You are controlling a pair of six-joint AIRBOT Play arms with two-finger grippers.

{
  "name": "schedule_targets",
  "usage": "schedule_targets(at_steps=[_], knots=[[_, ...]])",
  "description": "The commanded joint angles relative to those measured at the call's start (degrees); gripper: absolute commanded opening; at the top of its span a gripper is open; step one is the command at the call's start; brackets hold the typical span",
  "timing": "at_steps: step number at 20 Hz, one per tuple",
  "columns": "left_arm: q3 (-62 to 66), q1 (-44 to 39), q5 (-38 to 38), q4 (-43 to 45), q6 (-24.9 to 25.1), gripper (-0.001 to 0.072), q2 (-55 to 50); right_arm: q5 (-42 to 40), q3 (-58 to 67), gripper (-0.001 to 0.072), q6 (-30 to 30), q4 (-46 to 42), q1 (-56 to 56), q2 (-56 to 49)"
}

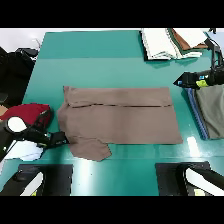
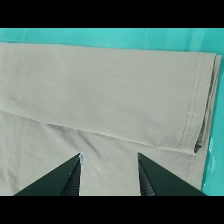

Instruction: Fold the shirts.

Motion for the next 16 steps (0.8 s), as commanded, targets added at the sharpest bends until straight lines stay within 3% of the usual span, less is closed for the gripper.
schedule_targets(at_steps=[1,6,11,12,13,16], knots=[[-5.11,0.00,3.13,-3.96,-0.24,0.0478,1.46,0.15,-0.02,0.0404,0.00,0.07,0.07,0.42],[-7.58,0.00,8.94,-12.37,4.20,0.0478,1.46,0.11,-0.02,0.0404,0.07,0.11,0.07,0.42],[-10.21,0.00,8.31,-13.46,4.28,0.0477,1.46,0.11,-0.02,0.0404,0.07,1.01,0.07,0.42],[-10.05,0.00,8.39,-13.49,4.35,0.0326,1.46,0.13,-0.02,0.0404,0.07,1.68,0.07,0.44],[-9.68,0.00,8.48,-13.51,5.14,0.0058,1.46,0.55,-0.02,0.0404,0.07,1.49,0.07,0.48],[-5.44,0.00,7.30,-11.63,5.81,0.0025,1.51,6.45,-0.07,0.0404,0.00,-1.95,-1.29,0.46]])
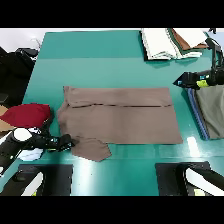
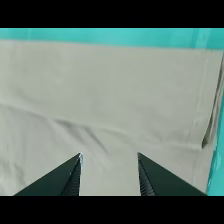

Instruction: Fold the shirts.

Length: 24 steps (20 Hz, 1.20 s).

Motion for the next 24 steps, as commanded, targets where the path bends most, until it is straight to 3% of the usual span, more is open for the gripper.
schedule_targets(at_steps=[1,4,5,6,11,17,19,20,21,22,24], knots=[[4.85,0.02,-1.51,2.73,0.76,0.0025,0.24,6.97,-0.70,0.0403,0.00,-4.55,-1.97,0.22],[11.15,0.02,-4.68,7.37,0.94,0.0026,1.03,10.75,-11.10,0.0405,0.02,-10.25,-8.61,4.48],[12.31,0.02,-4.94,7.30,1.60,0.0026,1.03,10.78,-15.91,0.0454,0.00,-11.23,-11.50,6.14],[13.16,0.02,-4.90,7.23,1.95,0.0026,1.03,10.51,-21.38,0.0601,-0.02,-11.58,-15.02,7.74],[13.38,0.02,-4.55,7.15,2.21,0.0026,1.03,8.83,-39.95,0.0593,-0.02,-10.99,-28.26,8.72],[13.38,0.02,-4.24,7.17,2.23,0.0026,1.03,4.46,-43.43,0.0538,-0.52,-1.27,-23.63,2.49],[13.53,0.02,-4.96,8.02,2.27,0.0026,1.03,2.34,-43.43,0.0401,-0.55,0.94,-19.61,1.51],[14.16,0.02,-6.14,9.68,2.25,0.0025,1.03,1.75,-43.41,0.0273,-0.57,0.94,-17.53,1.62],[15.19,0.02,-7.43,11.80,2.21,0.0024,1.03,1.62,-43.43,0.0094,-0.63,0.74,-15.85,2.47],[16.61,0.02,-9.22,14.10,2.10,0.0024,1.05,1.42,-43.41,0.0040,-1.11,0.74,-14.71,3.87],[18.27,0.02,-12.33,15.74,2.01,0.0024,1.81,1.46,-43.43,0.0019,-1.49,0.59,-13.62,8.20]])
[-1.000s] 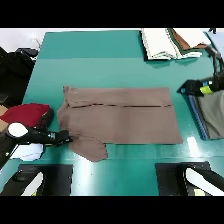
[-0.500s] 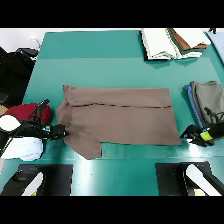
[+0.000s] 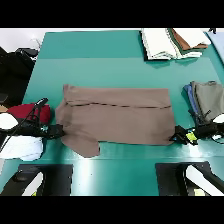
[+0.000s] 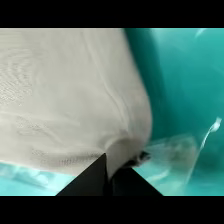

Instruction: Fold the shirts.

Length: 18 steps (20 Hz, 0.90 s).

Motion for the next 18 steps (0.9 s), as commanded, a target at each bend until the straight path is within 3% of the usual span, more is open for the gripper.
schedule_targets(at_steps=[1,9,13,18], knots=[[2.03,0.02,-4.83,3.74,-0.20,0.0024,1.62,0.46,-0.11,0.0018,-0.44,0.83,2.80,5.81],[2.21,0.02,-14.10,0.81,-1.92,0.0024,11.58,9.97,10.05,0.0018,0.74,-10.45,2.82,20.13],[3.34,0.02,-2.67,0.52,0.31,0.0024,7.50,6.58,15.72,0.0017,0.74,-10.40,5.40,15.28],[12.46,0.02,10.84,1.14,5.55,0.0025,-9.68,0.11,27.12,0.0017,4.35,-10.49,13.64,-0.96]])
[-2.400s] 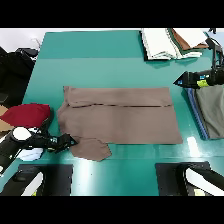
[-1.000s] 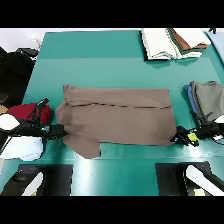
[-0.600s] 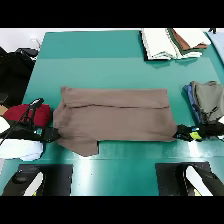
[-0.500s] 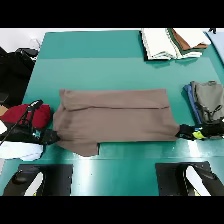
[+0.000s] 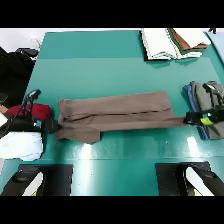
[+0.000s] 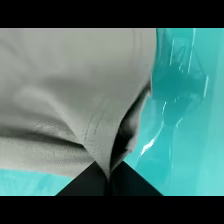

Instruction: Fold the shirts.

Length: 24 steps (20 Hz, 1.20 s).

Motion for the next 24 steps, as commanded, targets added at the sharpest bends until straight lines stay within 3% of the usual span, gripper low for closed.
schedule_targets(at_steps=[1,4,9,10,11,12,13,15,16,17,18,19,24], knots=[[7.19,0.04,9.57,0.24,4.15,0.0025,-12.37,-4.02,8.79,0.0017,2.23,-0.33,5.16,-11.19],[14.45,0.04,11.34,0.24,7.06,0.0027,-22.97,-4.26,16.00,0.0017,3.37,-0.26,8.11,-20.00],[19.96,0.04,15.06,0.11,6.82,0.0029,-31.82,-4.42,24.83,0.0019,3.82,0.50,9.53,-30.16],[20.26,0.04,15.56,-0.02,6.75,0.0174,-32.22,-4.85,26.12,0.0036,3.63,2.49,9.38,-31.54],[20.33,0.04,16.41,-0.13,5.79,0.0496,-32.20,-5.49,27.08,0.0178,2.78,4.63,8.66,-32.50],[20.83,0.04,16.22,-0.17,4.81,0.0559,-32.17,-5.51,27.96,0.0372,1.86,7.34,7.54,-33.20],[21.84,0.07,14.97,-0.02,4.85,0.0539,-32.17,-5.11,28.61,0.0461,0.11,9.97,6.43,-33.59],[24.20,0.04,12.09,-0.11,4.85,0.0538,-32.17,-3.28,28.61,0.0475,-3.50,13.46,3.34,-33.55],[25.09,0.04,10.82,-0.70,4.83,0.0538,-32.17,-1.77,28.35,0.0554,-4.26,13.11,1.44,-33.55],[25.75,0.04,9.66,-1.33,4.83,0.0536,-32.17,-0.68,27.58,0.0562,-5.16,13.38,-0.66,-33.53],[25.97,0.04,8.79,-2.34,4.85,0.0348,-32.17,-0.24,26.34,0.0561,-5.88,13.38,-2.86,-33.53],[25.97,0.04,8.26,-4.11,4.90,0.0042,-32.17,-0.24,24.57,0.0562,-6.54,13.46,-5.40,-33.57],[25.92,-3.41,10.14,-9.99,5.25,0.0027,-32.24,0.17,17.38,0.0555,-13.60,21.18,-13.57,-38.01]])
